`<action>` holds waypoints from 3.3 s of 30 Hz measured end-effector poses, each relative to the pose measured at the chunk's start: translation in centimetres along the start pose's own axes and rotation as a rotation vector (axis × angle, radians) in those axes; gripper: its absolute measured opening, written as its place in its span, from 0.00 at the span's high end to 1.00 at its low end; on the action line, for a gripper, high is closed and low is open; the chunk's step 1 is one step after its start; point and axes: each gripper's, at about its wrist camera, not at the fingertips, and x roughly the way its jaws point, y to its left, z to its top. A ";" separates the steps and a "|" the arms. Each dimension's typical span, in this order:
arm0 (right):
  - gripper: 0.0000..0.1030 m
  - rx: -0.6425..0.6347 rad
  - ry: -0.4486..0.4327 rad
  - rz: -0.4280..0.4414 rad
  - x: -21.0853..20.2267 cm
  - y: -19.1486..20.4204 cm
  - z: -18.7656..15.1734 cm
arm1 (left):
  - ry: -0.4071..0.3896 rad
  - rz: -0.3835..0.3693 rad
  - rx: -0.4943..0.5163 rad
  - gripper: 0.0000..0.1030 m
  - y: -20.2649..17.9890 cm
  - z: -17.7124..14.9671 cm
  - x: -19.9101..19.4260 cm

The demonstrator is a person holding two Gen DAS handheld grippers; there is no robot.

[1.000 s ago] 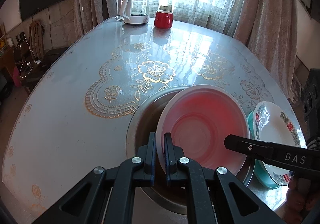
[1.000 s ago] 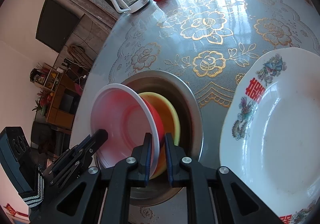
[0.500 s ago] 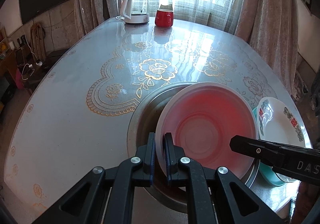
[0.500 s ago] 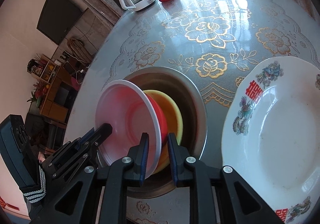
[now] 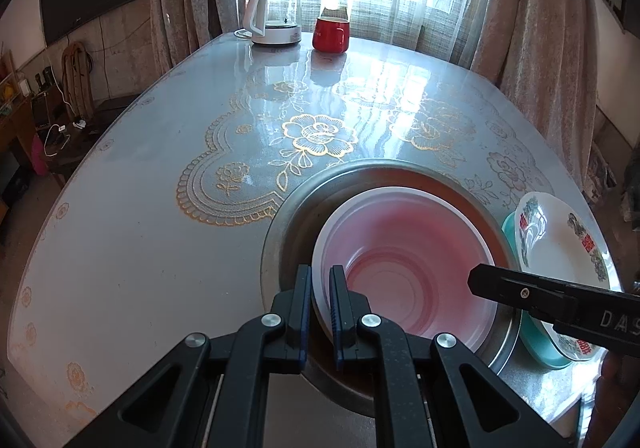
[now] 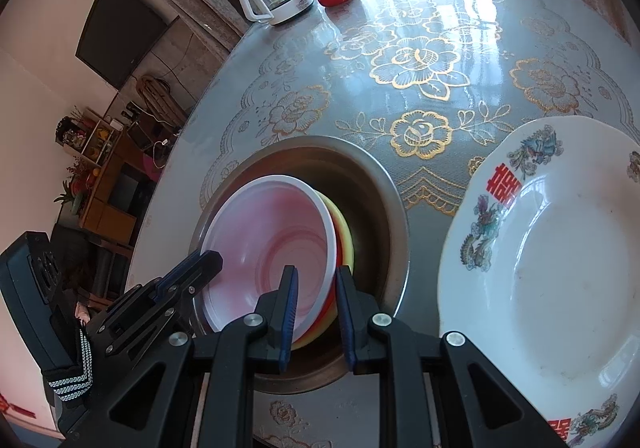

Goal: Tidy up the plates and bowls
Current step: 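Lower the red bowl into the yellow bowl and open the right gripper, then grasp the steel bowl rim with the right gripper, then lift the steel bowl with nested bowls and carry it over the plate stack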

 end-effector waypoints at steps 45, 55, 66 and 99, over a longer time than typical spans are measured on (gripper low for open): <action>0.72 0.001 0.015 -0.048 -1.2 -0.9 -2.8 | 0.001 -0.157 -0.240 0.63 6.9 -1.4 -1.5; 0.75 -0.031 0.024 -0.054 0.5 0.1 -2.1 | 0.043 -0.176 -0.197 0.63 6.0 -1.4 -0.6; 0.76 -0.067 0.016 -0.120 2.0 1.3 -1.3 | 0.029 -0.191 -0.171 0.71 5.7 -1.6 -0.4; 0.75 -0.137 0.012 -0.198 4.2 2.8 -0.6 | 0.010 -0.227 -0.111 0.80 4.3 -1.6 0.9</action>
